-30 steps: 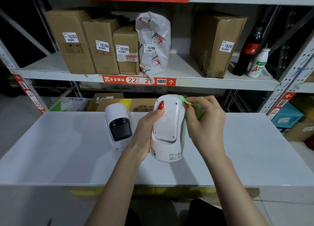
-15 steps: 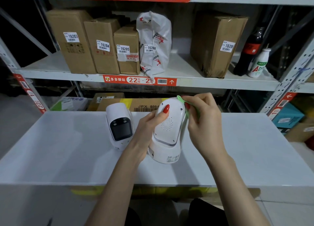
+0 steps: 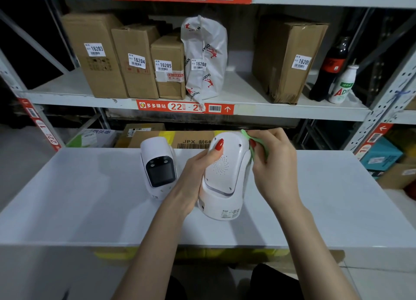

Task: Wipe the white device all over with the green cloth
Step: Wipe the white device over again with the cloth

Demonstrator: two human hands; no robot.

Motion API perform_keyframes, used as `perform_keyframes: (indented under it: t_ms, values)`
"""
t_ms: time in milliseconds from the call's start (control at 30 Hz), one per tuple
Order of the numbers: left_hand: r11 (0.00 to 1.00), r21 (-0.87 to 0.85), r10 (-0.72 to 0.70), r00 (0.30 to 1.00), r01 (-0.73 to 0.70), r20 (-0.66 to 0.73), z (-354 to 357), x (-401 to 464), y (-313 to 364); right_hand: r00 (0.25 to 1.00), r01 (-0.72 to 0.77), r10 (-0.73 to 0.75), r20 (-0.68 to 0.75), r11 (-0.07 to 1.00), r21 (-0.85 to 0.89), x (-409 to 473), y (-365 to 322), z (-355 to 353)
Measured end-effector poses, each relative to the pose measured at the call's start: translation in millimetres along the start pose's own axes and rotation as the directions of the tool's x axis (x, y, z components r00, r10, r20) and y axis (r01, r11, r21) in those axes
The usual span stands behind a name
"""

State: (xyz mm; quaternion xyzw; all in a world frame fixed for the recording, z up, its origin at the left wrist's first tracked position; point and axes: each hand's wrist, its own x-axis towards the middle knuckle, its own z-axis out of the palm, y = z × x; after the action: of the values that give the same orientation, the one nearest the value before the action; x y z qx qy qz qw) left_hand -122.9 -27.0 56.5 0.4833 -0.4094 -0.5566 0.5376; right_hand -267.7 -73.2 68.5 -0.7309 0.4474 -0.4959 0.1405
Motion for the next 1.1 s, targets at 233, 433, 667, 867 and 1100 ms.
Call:
perform_keyframes:
  t_ms: [233, 433, 667, 867, 1100]
  values:
    - [0.986, -0.161, -0.048, 0.997, 0.038, -0.056, 3.9, 0.4, 2.0, 0.997, -0.074, 0.076, -0.032, 0.995, 0.061, 0.1, -3.2, 0.1]
    - [0.972, -0.232, -0.018, 0.988, -0.018, -0.153, 2.8, 3.0, 2.7, 0.996, -0.019, -0.002, 0.091, 0.974, 0.224, -0.4, -11.5, -3.8]
    - [0.969, -0.245, -0.032, 0.987, -0.007, -0.156, 2.8, 1.9, 3.0, 0.997, -0.053, 0.043, 0.06, 0.982, 0.181, -2.3, -11.7, -2.0]
    - [0.965, -0.262, -0.067, 0.977, 0.012, -0.204, 3.8, 3.4, 2.7, 0.98, -0.037, -0.018, 0.196, 0.961, 0.273, -0.3, -12.6, -5.9]
    - [0.97, -0.243, -0.067, 0.979, 0.019, -0.192, -0.4, 0.0, 3.9, 0.954, -0.068, -0.025, 0.298, 0.953, 0.296, -1.8, -9.6, -4.9]
